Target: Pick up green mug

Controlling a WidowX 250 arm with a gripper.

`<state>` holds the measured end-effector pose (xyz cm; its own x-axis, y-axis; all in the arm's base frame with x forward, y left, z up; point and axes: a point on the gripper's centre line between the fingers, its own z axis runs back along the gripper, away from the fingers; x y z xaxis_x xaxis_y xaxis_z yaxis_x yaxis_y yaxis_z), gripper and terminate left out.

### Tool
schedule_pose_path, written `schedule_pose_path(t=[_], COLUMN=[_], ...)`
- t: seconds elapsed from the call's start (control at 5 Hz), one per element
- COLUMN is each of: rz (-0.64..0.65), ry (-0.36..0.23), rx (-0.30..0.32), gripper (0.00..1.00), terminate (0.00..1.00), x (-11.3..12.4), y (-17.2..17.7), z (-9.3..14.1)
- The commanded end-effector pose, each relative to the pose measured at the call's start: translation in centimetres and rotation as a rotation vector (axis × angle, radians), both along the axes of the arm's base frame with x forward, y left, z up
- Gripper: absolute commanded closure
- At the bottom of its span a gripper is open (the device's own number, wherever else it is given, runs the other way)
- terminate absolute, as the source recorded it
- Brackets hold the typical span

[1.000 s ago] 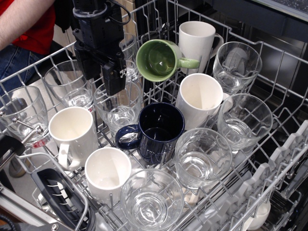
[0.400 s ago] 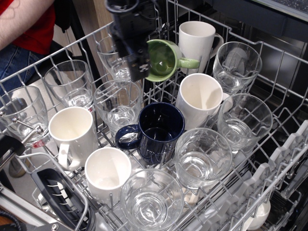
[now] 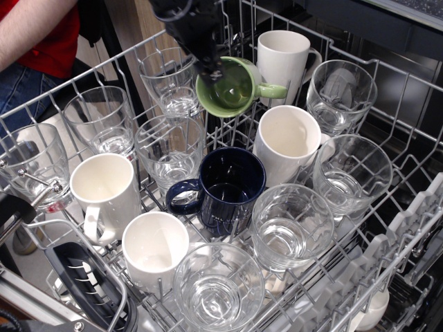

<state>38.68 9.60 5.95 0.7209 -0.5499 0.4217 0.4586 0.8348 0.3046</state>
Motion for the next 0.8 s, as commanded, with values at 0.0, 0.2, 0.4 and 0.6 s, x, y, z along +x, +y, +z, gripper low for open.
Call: schedule_pose_path(t=[0.0, 0.2, 0.4, 0.6], rz=[0.048, 0.096, 0.129, 0.179], ry=[-0.065, -0.070, -0.078, -0.087], rx=[0.075, 0.107, 0.133, 0.162], gripper=[0.00, 0.00, 0.00, 0.00], terminate=[0.00, 0.00, 0.00, 0.00], x=[3.6, 4.7, 5.8, 6.5], y=[1.2, 1.6, 2.0, 2.0], z=[0.7, 0.2, 0.1, -1.4])
